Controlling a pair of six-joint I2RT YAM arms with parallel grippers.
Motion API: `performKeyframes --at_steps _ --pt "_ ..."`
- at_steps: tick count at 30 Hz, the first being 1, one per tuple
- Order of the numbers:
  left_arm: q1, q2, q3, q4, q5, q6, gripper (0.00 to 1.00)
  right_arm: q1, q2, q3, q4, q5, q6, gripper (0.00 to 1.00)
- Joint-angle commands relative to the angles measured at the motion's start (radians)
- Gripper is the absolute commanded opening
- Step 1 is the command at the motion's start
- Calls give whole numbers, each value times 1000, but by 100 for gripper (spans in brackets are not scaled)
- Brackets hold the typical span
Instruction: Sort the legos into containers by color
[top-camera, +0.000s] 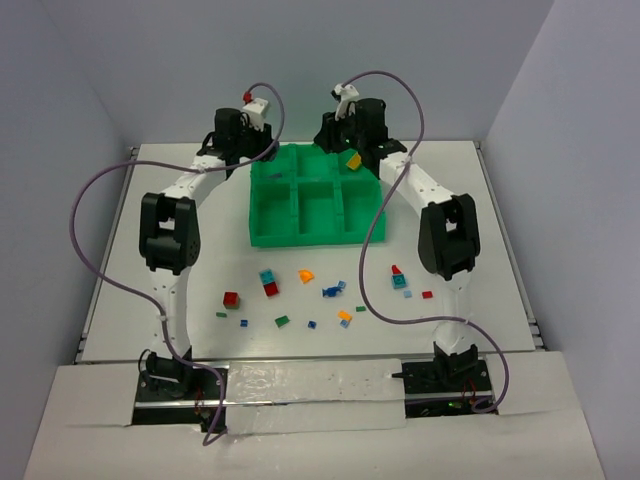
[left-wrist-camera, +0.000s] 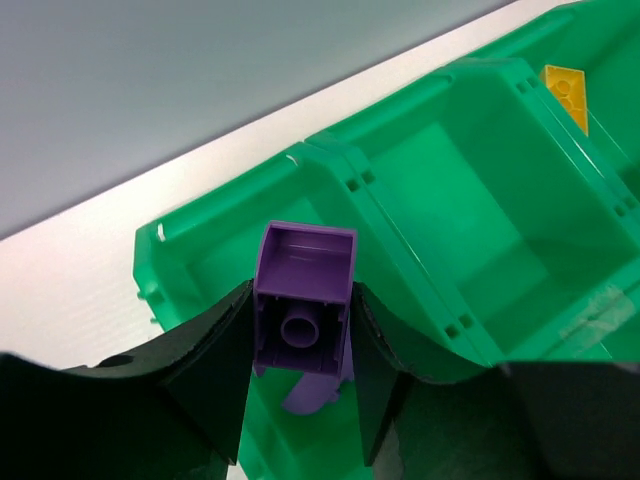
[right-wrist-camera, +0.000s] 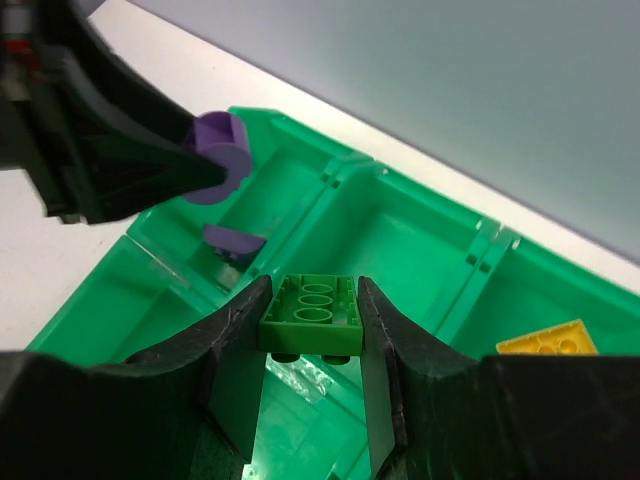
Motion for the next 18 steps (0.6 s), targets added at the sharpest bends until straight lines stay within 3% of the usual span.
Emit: performKeyframes --at_steps 1,2,6,11,18 --pt "0 26 92 6 30 26 59 26 24 63 92 37 -50 0" --pt "0 26 93 4 36 30 68 29 32 64 92 45 -54 0" --pt "1 14 107 -17 88 43 83 36 61 69 99 57 -58 0" --pt "6 -35 94 -33 125 40 87 36 96 75 105 52 -61 0" --pt "38 -221 -18 -28 171 13 90 37 158 136 117 100 -79 0"
